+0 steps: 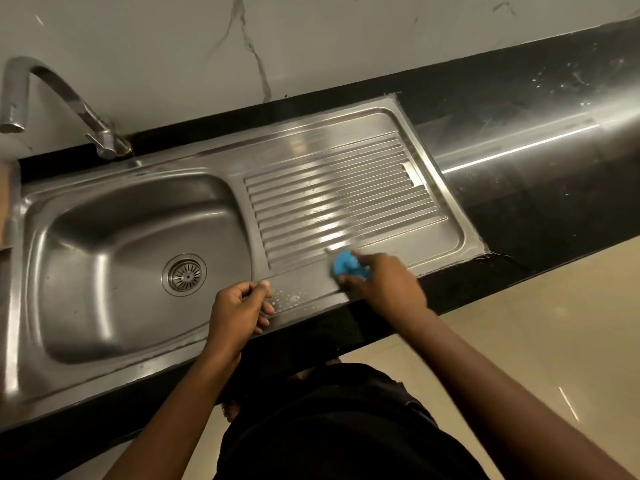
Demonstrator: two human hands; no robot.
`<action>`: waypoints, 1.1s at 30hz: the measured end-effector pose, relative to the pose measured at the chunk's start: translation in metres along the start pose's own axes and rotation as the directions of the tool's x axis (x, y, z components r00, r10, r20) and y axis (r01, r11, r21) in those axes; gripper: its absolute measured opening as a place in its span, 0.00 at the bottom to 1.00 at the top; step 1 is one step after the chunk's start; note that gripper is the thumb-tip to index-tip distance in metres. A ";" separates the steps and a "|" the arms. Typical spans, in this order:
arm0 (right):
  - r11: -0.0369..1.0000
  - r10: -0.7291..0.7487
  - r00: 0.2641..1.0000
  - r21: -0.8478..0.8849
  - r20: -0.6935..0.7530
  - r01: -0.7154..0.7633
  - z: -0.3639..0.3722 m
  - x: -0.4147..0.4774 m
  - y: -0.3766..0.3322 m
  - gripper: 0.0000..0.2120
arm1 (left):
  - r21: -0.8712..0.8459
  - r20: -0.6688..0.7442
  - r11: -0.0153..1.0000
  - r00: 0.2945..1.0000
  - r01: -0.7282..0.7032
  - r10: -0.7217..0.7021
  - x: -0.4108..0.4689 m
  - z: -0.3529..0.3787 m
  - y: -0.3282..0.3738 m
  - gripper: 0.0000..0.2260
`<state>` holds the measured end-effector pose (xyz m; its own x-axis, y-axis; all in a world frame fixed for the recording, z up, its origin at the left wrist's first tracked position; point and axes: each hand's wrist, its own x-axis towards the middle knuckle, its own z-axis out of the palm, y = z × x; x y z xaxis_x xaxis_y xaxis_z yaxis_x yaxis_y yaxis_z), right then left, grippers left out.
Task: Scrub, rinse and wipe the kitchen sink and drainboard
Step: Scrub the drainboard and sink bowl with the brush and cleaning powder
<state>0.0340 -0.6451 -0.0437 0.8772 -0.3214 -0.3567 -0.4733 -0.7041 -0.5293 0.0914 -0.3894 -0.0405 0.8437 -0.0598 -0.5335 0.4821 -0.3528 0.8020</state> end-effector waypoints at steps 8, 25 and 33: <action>0.991 0.108 0.983 -0.061 -0.146 -0.118 -0.066 0.007 0.068 0.30 | 0.005 0.018 1.000 1.000 -0.008 0.008 0.003 0.006 0.005 0.12; 0.996 0.067 0.986 -0.052 -0.153 -0.076 -0.047 0.009 0.067 0.32 | 0.015 0.017 1.000 1.000 -0.013 0.013 0.003 0.004 0.005 0.12; 0.995 0.079 0.979 0.075 -0.189 -0.065 -0.037 0.025 0.046 0.28 | 0.008 0.027 1.000 1.000 -0.009 0.009 0.002 0.006 0.003 0.12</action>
<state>0.0372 -0.7084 -0.0484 0.8367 -0.4896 -0.2453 -0.5344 -0.6321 -0.5611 0.0935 -0.3959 -0.0411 0.8410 -0.0883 -0.5337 0.4727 -0.3598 0.8044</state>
